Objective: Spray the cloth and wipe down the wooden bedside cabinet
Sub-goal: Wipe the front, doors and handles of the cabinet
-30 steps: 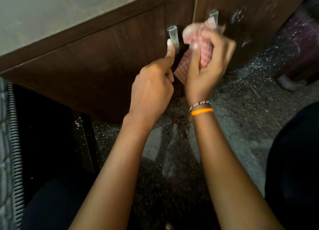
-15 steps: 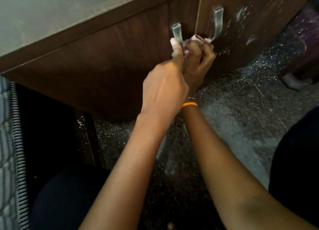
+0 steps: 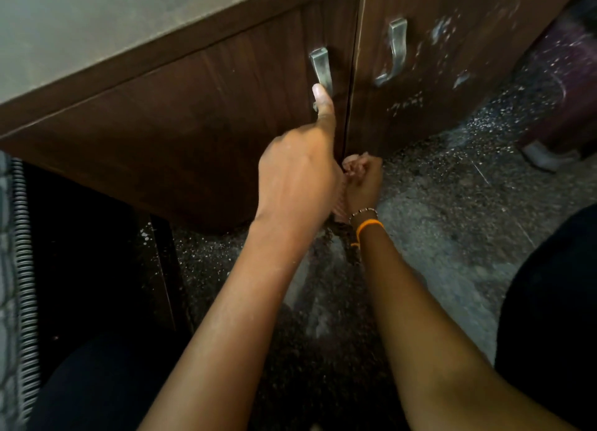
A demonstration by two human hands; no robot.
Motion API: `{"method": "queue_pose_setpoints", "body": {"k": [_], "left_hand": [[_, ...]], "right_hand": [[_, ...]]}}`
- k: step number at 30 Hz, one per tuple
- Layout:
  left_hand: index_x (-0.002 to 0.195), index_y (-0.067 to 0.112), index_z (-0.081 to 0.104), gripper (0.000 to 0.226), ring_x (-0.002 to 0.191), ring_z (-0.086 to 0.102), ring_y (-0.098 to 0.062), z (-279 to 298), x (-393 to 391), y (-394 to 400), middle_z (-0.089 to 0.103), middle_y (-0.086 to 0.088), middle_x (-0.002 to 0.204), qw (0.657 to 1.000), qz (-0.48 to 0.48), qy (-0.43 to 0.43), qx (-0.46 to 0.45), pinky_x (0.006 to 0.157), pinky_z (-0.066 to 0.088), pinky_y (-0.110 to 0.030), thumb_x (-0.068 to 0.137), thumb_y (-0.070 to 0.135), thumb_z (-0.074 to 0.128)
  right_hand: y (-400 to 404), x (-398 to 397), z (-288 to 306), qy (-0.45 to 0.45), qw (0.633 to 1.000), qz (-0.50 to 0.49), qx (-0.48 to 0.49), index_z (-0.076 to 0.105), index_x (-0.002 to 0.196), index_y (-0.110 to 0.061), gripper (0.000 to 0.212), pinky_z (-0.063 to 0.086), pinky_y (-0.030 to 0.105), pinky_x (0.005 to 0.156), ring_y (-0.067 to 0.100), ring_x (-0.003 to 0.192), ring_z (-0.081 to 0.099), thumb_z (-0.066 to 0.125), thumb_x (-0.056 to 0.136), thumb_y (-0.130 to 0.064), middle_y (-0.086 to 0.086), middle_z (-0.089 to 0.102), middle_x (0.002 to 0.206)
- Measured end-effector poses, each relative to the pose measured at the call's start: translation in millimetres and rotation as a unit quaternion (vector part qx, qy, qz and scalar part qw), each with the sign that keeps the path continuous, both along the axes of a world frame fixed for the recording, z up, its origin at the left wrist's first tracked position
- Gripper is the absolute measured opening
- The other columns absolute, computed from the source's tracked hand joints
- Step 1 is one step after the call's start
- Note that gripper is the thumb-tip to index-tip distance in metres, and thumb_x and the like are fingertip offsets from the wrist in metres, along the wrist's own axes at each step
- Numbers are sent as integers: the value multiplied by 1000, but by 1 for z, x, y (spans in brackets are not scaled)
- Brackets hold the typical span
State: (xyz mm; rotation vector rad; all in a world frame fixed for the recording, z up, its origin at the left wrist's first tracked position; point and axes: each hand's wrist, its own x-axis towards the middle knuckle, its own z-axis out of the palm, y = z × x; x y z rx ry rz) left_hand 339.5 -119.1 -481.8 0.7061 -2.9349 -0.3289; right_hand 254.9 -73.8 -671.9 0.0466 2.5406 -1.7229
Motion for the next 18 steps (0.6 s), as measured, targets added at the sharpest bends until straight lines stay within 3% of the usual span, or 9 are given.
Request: {"method": "queue_pose_setpoints", "body": {"k": [4,6,9,11,13,15,17,18], "left_hand": [[147,20,25,62,85,59,-40,1,2,-7,65,-19,90,998,-18,51,41,61,32,-33,88,7,39],[146,21,27,57,91,58,-43,3,0,-7,65,-22,97,997,-24,56,56,63,32,-35,90,14,36],[143,20,34,49,93,58,-42,4,-2,-8,66,-20,98,996,-22,55,61,63,32,-36,94,22,33],[145,19,30,52,89,59,-39,2,-2,-8,67,-17,95,996,-28,49,68,63,34,-36,93,20,33],[147,19,25,59,84,59,-36,-1,-3,-7,67,-13,90,996,-25,38,74,64,36,-37,89,13,35],[147,19,22,63,74,56,-30,-2,-3,-6,65,-6,83,996,-12,36,75,62,37,-36,86,8,35],[148,18,19,66,66,54,-22,-4,-2,-4,62,-1,78,996,-11,33,81,61,42,-36,85,3,35],[148,17,18,68,67,57,-22,-5,-1,-4,64,-1,78,995,-19,34,91,63,47,-39,84,1,34]], "right_hand": [[12,15,69,224,962,-87,-131,57,99,9,17,40,11,88,0,93,48,54,82,8,19,48,99],[-2,13,100,298,937,-47,-178,59,104,7,24,46,21,91,4,103,53,55,82,14,19,47,104],[-19,6,101,341,933,0,-112,60,113,-5,29,43,48,99,31,118,50,59,85,6,14,48,119],[-19,8,72,293,955,21,-42,55,117,-14,37,39,46,103,35,119,47,57,84,3,13,48,124],[-13,11,36,206,976,52,52,58,115,-11,40,37,39,100,35,117,46,59,78,6,20,50,124],[-6,11,5,160,982,50,85,61,101,-5,28,40,28,98,25,112,51,56,77,8,19,57,112],[-1,3,-15,94,988,35,119,58,82,-2,12,46,8,71,7,76,60,49,79,5,6,59,79],[1,-1,-22,61,990,48,119,59,77,2,13,40,0,60,8,65,59,46,77,3,1,54,71]]}}
